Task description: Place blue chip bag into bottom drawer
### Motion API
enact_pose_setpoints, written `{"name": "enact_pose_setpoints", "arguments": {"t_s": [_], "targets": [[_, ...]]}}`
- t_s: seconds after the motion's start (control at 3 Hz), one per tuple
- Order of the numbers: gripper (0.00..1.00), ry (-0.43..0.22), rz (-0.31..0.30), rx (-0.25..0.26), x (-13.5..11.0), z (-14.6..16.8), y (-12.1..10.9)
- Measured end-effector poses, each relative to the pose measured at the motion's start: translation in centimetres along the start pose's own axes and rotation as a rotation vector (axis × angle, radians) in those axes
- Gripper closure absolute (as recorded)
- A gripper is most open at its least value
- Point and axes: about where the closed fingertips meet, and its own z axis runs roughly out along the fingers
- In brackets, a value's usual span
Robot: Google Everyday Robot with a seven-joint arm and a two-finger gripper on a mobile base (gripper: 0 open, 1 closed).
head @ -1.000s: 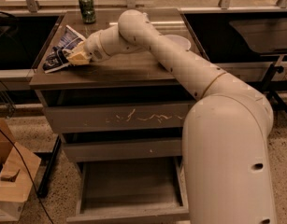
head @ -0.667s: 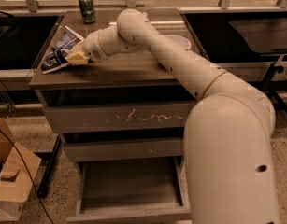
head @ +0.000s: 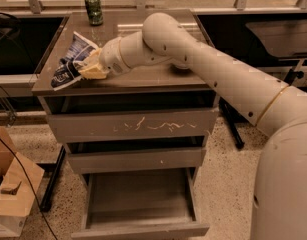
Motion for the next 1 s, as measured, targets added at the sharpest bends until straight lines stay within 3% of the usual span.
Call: {"name": "enact_pose_setpoints", "arguments": {"t_s": [0.33, 0.67, 1.0], "targets": [[1.00, 0.011, -0.039, -0.046, -1.3, 0.7, -0.3], [1.00, 0.032, -0.145, -0.157, -4.7, -2.2, 2.5], [1.00, 0.043, -0.203, -0.202, -6.4, -5.8, 6.0]]}}
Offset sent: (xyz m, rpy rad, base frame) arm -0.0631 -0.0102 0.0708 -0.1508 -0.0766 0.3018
